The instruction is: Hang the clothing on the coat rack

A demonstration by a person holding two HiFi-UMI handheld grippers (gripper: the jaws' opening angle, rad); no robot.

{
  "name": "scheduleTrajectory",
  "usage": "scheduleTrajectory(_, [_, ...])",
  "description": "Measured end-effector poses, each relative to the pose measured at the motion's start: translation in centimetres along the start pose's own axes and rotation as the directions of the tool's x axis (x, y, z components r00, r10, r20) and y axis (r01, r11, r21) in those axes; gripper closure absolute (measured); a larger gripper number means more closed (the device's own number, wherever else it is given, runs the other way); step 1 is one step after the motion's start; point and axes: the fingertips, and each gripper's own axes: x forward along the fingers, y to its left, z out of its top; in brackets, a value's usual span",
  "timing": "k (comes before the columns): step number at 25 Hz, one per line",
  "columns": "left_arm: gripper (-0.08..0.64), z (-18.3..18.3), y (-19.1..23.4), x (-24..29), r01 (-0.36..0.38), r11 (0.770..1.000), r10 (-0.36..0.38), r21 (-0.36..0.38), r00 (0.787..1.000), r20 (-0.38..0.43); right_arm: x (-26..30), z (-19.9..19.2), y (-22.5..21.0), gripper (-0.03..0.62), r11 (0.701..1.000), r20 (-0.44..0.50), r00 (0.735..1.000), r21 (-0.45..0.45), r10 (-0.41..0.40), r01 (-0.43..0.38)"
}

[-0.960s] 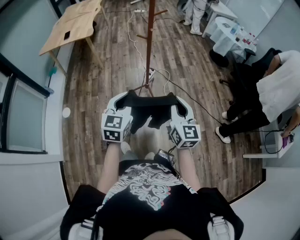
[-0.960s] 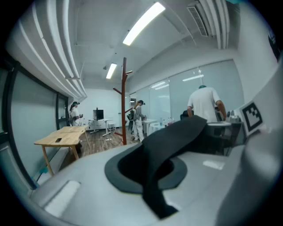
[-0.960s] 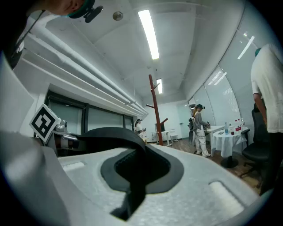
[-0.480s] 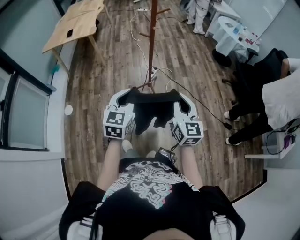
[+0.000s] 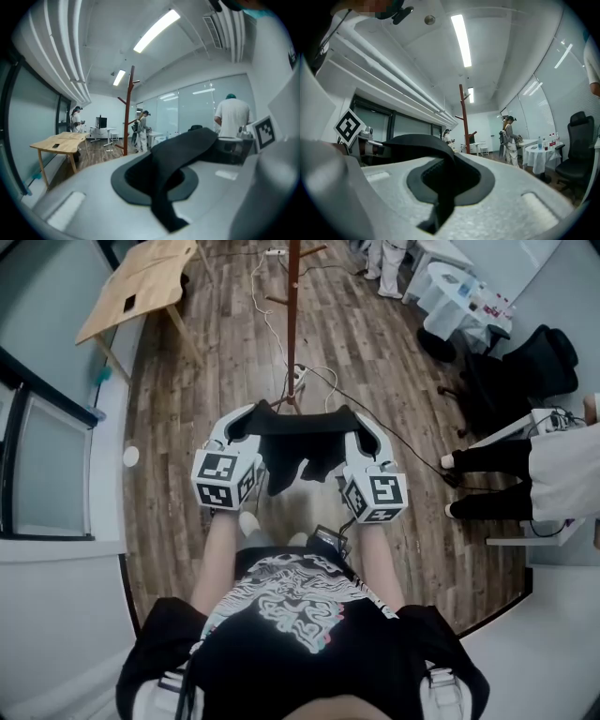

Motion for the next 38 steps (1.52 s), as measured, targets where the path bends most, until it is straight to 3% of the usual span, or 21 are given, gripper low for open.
scheduleTrajectory(6, [0.554, 0.6, 0.1, -0.3, -0.013, 0.999, 0.013, -0.032, 1.0, 0.021, -0.5, 0.7, 0.7, 0.578, 0.999, 0.021, 0.999, 0.005, 0.041, -0.041])
scheduleTrajectory(21, [0.553, 0.8, 2.4, 0.7, -0.034, 0.997, 0.035, -0.063, 0.999, 0.018, 2.1, 1.4, 0.6, 0.578, 0.999, 0.024, 0.999, -0.002, 0.033, -0.033])
scheduleTrajectory(30, [0.554, -0.5, 4.5, 4.6, -0.023, 0.999, 0.023, -0.047, 1.0, 0.002, 5.2, -1.1, -1.3, 0.578, 1.0, 0.022, 1.0, 0.024, 0.004, -0.005])
scheduleTrajectory(36, [0.554, -2.2, 6.7, 8.8, -0.026, 0.999, 0.027, -0.043, 1.0, 0.011, 8.7, -3.5, -3.3, 0.578, 0.999, 0.046, 0.998, -0.01, -0.03, 0.031])
scheduleTrajectory(38, [0.554, -1.1, 8.4, 10.6, -0.025, 0.998, 0.026, -0.052, 1.0, 0.004, 11.2, -3.0, -3.9, 0.578, 0.999, 0.029, 0.999, -0.008, -0.031, 0.032])
